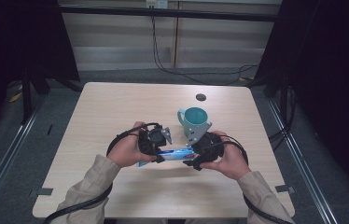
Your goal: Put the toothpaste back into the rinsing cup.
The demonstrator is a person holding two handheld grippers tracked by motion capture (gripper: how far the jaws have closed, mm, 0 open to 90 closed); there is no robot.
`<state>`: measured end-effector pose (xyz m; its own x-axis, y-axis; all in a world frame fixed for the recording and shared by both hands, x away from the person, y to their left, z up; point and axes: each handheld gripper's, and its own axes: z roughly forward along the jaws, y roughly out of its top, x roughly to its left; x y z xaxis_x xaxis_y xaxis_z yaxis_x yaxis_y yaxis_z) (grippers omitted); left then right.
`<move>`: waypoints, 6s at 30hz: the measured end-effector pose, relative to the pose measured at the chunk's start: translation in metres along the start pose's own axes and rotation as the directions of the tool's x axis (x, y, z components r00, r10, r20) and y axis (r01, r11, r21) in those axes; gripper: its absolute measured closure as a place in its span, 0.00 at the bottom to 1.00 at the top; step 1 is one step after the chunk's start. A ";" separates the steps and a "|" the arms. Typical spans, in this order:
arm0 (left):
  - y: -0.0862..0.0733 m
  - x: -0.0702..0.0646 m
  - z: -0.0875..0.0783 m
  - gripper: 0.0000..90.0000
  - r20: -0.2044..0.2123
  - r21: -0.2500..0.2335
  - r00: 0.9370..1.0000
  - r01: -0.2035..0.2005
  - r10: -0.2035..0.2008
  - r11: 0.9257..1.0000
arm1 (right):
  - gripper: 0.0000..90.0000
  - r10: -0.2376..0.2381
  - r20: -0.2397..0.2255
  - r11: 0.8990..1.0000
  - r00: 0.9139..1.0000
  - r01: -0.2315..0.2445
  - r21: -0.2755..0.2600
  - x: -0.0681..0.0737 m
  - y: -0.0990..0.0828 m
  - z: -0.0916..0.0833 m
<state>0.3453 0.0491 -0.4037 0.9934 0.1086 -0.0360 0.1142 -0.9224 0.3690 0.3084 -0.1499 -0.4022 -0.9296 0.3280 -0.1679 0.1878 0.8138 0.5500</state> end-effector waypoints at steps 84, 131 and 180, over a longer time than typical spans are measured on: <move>-0.029 0.027 -0.032 0.27 0.006 -0.295 0.991 0.130 -0.135 0.947 | 0.80 -0.011 0.024 1.000 1.000 0.010 0.030 -0.007 -0.033 -0.020; -0.016 0.022 -0.007 0.47 0.098 -0.281 0.988 0.144 -0.121 0.949 | 0.80 -0.067 0.089 0.998 0.994 0.068 -0.014 -0.002 -0.020 -0.014; -0.001 0.008 -0.021 0.78 0.092 -0.294 0.994 0.083 -0.059 0.952 | 0.53 -0.030 0.116 0.994 0.993 0.041 -0.099 -0.003 -0.017 -0.016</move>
<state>0.3530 0.0591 -0.3849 0.9814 0.1278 -0.1430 0.1895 -0.7605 0.6211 0.3027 -0.1721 -0.3977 -0.8919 0.3571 -0.2776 0.1172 0.7752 0.6207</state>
